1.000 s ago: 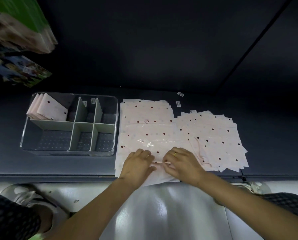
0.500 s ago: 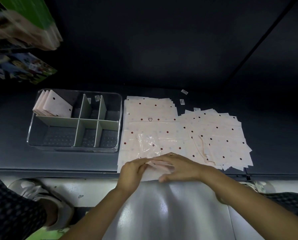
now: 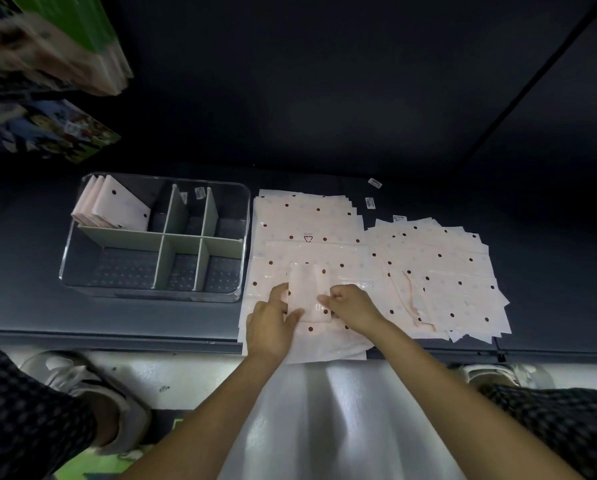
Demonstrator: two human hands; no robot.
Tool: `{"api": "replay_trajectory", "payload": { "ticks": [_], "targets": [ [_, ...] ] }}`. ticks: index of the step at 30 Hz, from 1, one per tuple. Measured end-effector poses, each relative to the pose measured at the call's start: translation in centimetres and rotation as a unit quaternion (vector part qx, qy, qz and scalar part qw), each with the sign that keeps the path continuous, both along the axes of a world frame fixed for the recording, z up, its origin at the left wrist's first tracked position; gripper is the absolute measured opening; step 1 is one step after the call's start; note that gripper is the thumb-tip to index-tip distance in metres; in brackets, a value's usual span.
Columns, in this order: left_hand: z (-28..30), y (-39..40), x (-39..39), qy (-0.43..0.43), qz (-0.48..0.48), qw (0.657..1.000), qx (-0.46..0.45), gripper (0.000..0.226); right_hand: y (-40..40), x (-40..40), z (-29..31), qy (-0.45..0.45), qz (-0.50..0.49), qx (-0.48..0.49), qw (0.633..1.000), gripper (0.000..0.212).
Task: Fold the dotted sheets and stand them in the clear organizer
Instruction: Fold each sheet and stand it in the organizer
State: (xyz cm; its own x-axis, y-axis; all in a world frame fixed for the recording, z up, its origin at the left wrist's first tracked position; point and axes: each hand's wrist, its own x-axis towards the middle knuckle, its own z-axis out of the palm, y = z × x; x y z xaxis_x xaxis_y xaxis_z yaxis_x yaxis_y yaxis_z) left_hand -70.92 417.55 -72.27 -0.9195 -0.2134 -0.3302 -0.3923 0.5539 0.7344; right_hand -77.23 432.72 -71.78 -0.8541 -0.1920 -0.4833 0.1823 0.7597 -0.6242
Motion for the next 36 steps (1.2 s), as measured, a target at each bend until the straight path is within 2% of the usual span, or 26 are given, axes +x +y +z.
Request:
{"api": "replay_trajectory", "payload": {
  "ticks": [2,4,6,8,10,12,16,18,19,21,22,23,25,27,30,32,36],
  "targets": [
    [0.1,0.0,-0.2,0.012,0.013,1.0,-0.02,0.053,-0.3,-0.1,-0.1,0.0,-0.019,0.024,1.0,0.047],
    [0.3,0.1,-0.1,0.049,-0.008,0.996,-0.074,0.059,-0.5,-0.2,-0.1,-0.009,-0.043,0.032,0.999,0.047],
    [0.5,0.1,0.6,0.127,-0.082,0.976,-0.154,0.059,-0.7,-0.2,-0.1,-0.013,-0.052,0.039,0.998,0.046],
    [-0.1,0.1,1.5,0.19,-0.212,0.932,-0.223,0.058,-0.8,-0.2,0.0,-0.016,-0.053,0.043,0.998,0.046],
    [-1.0,0.0,2.5,0.17,-0.334,0.882,-0.288,0.065,-0.9,-0.3,0.0,-0.013,-0.056,0.046,0.997,0.047],
    [-2.1,-0.5,3.1,0.101,-0.376,0.864,-0.32,0.07,-1.0,-0.3,-0.1,-0.008,-0.055,0.054,0.997,0.048],
    [-3.2,-1.1,3.3,0.068,-0.379,0.859,-0.336,0.075,-1.1,-0.5,0.0,-0.016,-0.053,0.071,0.996,0.046],
    [-3.3,-1.2,3.3,0.073,-0.385,0.855,-0.341,0.075,-1.1,-0.5,0.2,-0.015,-0.057,0.076,0.995,0.037],
    [-3.2,-1.1,3.4,0.073,-0.387,0.853,-0.342,0.075,-1.2,-0.3,0.4,0.006,-0.072,0.082,0.994,0.03],
    [-3.1,-0.9,3.6,0.072,-0.385,0.857,-0.334,0.074,-1.3,0.5,0.7,0.122,-0.122,0.088,0.981,0.02],
    [-3.0,-0.7,3.7,0.072,-0.383,0.86,-0.329,0.074,-1.3,0.9,0.9,0.185,-0.135,0.054,0.972,0.016],
    [-2.9,-0.6,3.7,0.071,-0.381,0.862,-0.327,0.074,-1.5,1.2,1.0,0.212,-0.138,-0.013,0.967,0.011],
    [-2.8,-0.5,3.8,0.066,-0.382,0.862,-0.326,0.074,-2.4,1.6,1.1,0.13,-0.113,-0.177,0.969,0.01],
    [-2.7,-0.4,3.8,0.059,-0.387,0.86,-0.328,0.073,-3.5,1.7,0.8,-0.007,-0.074,-0.267,0.961,0.017],
    [-2.8,-0.3,3.8,0.055,-0.388,0.86,-0.329,0.075,-4.2,0.2,-0.1,-0.073,-0.1,-0.324,0.938,0.024],
    [-2.8,-0.2,3.6,0.052,-0.385,0.864,-0.319,0.078,-4.3,-1.3,-0.5,-0.082,-0.155,-0.357,0.918,0.026],
    [-2.7,-0.5,3.4,0.047,-0.386,0.869,-0.306,0.082,-4.5,-3.4,-0.7,-0.081,-0.182,-0.382,0.902,0.023]
  ]
}}
